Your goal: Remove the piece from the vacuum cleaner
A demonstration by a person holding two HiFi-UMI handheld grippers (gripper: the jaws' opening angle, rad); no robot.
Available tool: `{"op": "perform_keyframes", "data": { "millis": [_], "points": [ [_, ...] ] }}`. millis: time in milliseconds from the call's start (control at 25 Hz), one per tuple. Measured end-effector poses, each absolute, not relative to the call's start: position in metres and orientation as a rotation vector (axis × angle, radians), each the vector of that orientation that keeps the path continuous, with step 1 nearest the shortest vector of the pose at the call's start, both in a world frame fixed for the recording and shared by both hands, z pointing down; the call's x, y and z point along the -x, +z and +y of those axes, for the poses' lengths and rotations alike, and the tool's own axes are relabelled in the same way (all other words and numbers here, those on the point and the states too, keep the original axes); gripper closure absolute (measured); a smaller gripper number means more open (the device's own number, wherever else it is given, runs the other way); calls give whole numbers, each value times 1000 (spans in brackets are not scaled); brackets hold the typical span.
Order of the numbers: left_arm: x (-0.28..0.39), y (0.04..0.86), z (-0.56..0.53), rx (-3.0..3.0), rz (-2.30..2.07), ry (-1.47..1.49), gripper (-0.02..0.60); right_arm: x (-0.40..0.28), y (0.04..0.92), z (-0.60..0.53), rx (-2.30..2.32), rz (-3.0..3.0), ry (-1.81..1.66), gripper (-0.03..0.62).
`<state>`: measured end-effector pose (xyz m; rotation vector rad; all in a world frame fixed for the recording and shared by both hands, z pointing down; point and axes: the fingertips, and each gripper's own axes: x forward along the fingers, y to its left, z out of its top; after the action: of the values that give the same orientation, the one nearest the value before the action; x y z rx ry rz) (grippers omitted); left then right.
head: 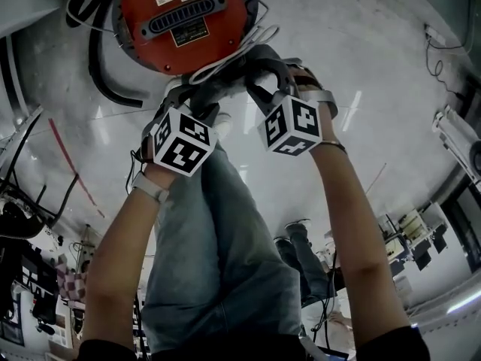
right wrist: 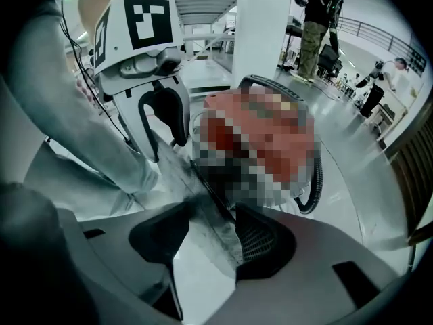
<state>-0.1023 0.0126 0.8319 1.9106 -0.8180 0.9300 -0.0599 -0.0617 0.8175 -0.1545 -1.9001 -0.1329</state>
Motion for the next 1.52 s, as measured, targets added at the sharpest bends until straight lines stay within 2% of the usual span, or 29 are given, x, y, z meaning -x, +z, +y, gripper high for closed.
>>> {"op": "perform_keyframes", "data": {
  "millis": [80,160,360,640,880,1520],
  "points": [
    [104,833,10,-1912,-821,933,362,60,817,-62,169,-1894,-143,363],
    [106,833,9,-1916,-823,940,408,58,818,-62,191,-1877,-172,383],
    [101,834,5,-1943,-808,971,475,55,818,-65,223,-1848,-199,441],
    [98,832,9,-1949,-812,952,508,48,817,-57,238,-1851,-216,519],
    [94,833,18,-1960,-804,982,531,43,818,-49,216,-1855,-245,530],
    [78,832,37,-1883,-861,896,532,42,818,-46,243,-1867,-281,530]
  ]
}}
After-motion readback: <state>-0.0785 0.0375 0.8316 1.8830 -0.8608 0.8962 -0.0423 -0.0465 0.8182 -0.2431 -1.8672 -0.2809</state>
